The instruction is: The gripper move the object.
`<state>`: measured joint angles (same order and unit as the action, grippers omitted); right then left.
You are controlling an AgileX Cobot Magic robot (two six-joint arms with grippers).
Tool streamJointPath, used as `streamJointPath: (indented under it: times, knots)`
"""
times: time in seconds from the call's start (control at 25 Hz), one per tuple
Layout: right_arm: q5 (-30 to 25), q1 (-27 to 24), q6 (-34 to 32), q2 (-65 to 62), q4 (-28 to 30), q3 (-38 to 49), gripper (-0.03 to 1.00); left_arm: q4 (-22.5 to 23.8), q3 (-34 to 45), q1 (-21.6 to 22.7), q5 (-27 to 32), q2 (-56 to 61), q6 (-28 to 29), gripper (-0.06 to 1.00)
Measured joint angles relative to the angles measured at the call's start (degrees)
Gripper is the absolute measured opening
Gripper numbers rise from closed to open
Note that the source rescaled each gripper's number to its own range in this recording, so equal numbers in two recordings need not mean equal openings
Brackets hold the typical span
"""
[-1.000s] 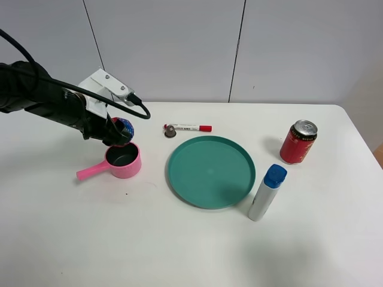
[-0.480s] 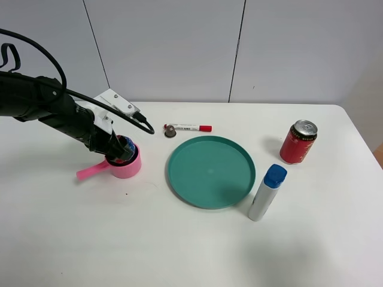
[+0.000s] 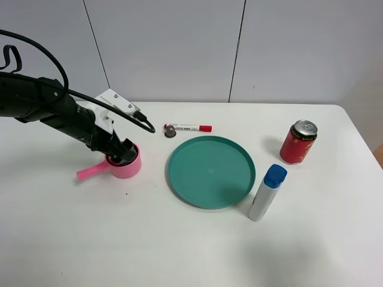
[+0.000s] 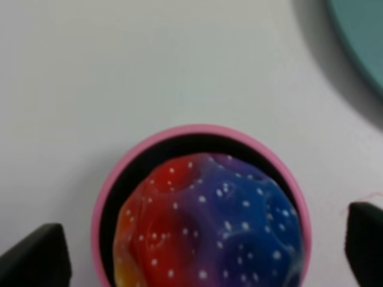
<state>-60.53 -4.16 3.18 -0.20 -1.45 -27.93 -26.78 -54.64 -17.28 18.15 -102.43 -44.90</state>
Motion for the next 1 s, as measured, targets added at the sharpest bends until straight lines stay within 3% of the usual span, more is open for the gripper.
streamJointPath:
  times: [0.16,0.4,0.6,0.76,1.0]
  knots:
    - [0.0,0.0,0.0,0.0,0.0,0.0,1.0,-0.9,0.0,0.0,-0.9,0.1,0.4,0.97]
    - [0.0,0.0,0.0,0.0,0.0,0.0,1.0,-0.9,0.0,0.2,-1.4,6.9,3.5,0.98]
    - [0.0,0.0,0.0,0.0,0.0,0.0,1.0,-0.6,0.0,3.4,-1.8,19.6,5.1,0.98]
    - [0.0,0.0,0.0,0.0,0.0,0.0,1.0,1.9,0.0,9.1,0.1,31.6,10.7,0.98]
    - [0.0,0.0,0.0,0.0,0.0,0.0,1.0,6.3,0.0,23.7,13.0,49.7,19.6,0.98]
